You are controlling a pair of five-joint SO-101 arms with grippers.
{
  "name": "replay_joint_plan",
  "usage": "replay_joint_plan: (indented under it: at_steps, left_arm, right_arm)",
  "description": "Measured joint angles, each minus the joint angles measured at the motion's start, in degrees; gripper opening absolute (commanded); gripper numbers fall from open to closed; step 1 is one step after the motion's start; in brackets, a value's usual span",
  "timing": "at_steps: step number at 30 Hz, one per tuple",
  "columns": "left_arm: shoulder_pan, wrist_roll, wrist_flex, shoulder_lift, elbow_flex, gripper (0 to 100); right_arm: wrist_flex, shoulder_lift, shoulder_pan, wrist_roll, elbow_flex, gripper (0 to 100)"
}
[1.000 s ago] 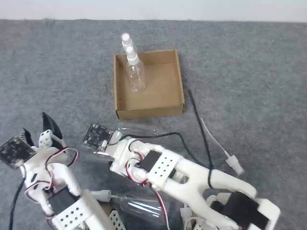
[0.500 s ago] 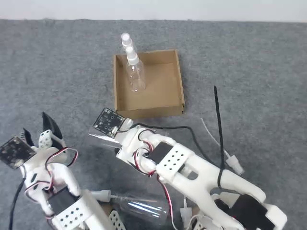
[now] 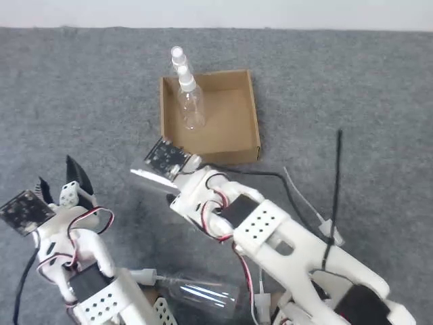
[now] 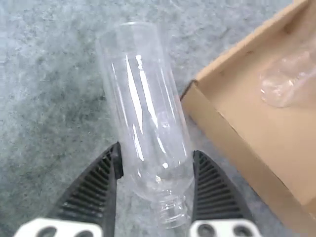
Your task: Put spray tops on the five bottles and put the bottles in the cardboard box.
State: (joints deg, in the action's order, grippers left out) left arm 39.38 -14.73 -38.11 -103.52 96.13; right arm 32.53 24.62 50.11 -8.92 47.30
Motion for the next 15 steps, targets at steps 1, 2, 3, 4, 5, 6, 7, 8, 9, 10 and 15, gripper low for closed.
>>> replay_joint_plan:
  at_steps: [1,2,3,4,5,6,7,8,9,10,15]
  left_arm:
    - [-0.18,0.00,0.00,0.00,0.00,23]
    - [-0.35,0.00,0.00,0.00,0.00,23]
    - [-0.35,0.00,0.00,0.00,0.00,23]
    - [-0.35,0.00,0.00,0.00,0.00,23]
    - [-0.26,0.00,0.00,0.00,0.00,23]
    - [-0.26,0.00,0.00,0.00,0.00,23]
    - [-0.35,0.00,0.00,0.00,0.00,23]
    - [-0.35,0.00,0.00,0.00,0.00,23]
    - [-0.35,0.00,0.00,0.00,0.00,23]
    - [-0.35,0.00,0.00,0.00,0.00,23]
    - [-0.35,0.00,0.00,0.00,0.00,23]
  right_arm:
    - [1.14,0.97,-0.35,0.26,-0.26,4.1]
    - [2.46,1.67,-0.70,0.62,-0.97,4.1]
    - [3.78,2.55,-0.97,0.62,-1.58,4.1]
    - [5.10,3.52,-1.05,0.70,-2.02,4.1]
    - [6.42,4.22,-1.32,0.70,-2.37,4.1]
    - [7.82,5.01,-1.67,0.79,-2.46,4.1]
    - [9.49,5.80,-2.11,0.97,-2.55,4.1]
    - [11.08,6.42,-2.73,0.97,-2.55,4.1]
    - [12.75,6.95,-3.43,0.97,-2.55,4.1]
    - [14.24,7.47,-4.31,0.97,-2.55,4.1]
    - [19.52,9.58,-8.79,0.97,-2.55,4.1]
